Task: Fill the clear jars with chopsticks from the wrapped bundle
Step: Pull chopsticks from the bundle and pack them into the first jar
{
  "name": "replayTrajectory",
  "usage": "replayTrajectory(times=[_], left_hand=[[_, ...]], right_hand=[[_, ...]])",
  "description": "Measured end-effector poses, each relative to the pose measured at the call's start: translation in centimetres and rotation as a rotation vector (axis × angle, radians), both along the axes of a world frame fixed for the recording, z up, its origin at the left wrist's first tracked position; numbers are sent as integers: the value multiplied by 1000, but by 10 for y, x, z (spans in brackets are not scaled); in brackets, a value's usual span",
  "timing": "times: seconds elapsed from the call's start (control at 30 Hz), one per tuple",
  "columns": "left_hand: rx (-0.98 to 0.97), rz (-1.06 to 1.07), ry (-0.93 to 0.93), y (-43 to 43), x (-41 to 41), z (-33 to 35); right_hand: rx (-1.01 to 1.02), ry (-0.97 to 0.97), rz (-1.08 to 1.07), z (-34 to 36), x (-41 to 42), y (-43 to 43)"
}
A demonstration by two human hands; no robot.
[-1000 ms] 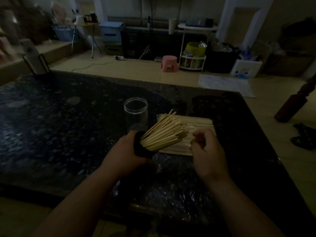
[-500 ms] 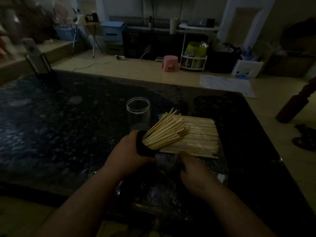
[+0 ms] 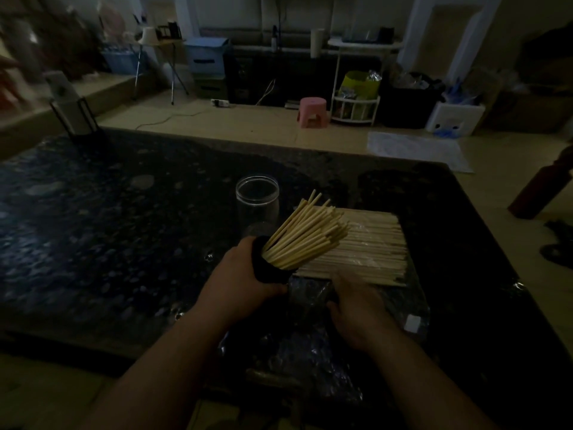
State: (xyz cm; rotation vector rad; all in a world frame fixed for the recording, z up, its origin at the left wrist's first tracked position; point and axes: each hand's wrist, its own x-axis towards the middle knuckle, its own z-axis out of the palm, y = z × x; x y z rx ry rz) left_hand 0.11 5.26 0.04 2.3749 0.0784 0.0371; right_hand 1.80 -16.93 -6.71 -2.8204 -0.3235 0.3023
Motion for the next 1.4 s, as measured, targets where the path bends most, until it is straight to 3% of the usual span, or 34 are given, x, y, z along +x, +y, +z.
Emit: replayTrajectory(times=[0.3,1.07,1.4], left_hand=[[-14,-14,-5,-2,0,1],[-6,-44,-3,-1,2,2],[20,-29,16,0,4,0]], right_hand=[[-117,-80,-72,2,2,8],[-130,-189,-110,-1,5,9],[-125,-174,-5,-4,-3,5]])
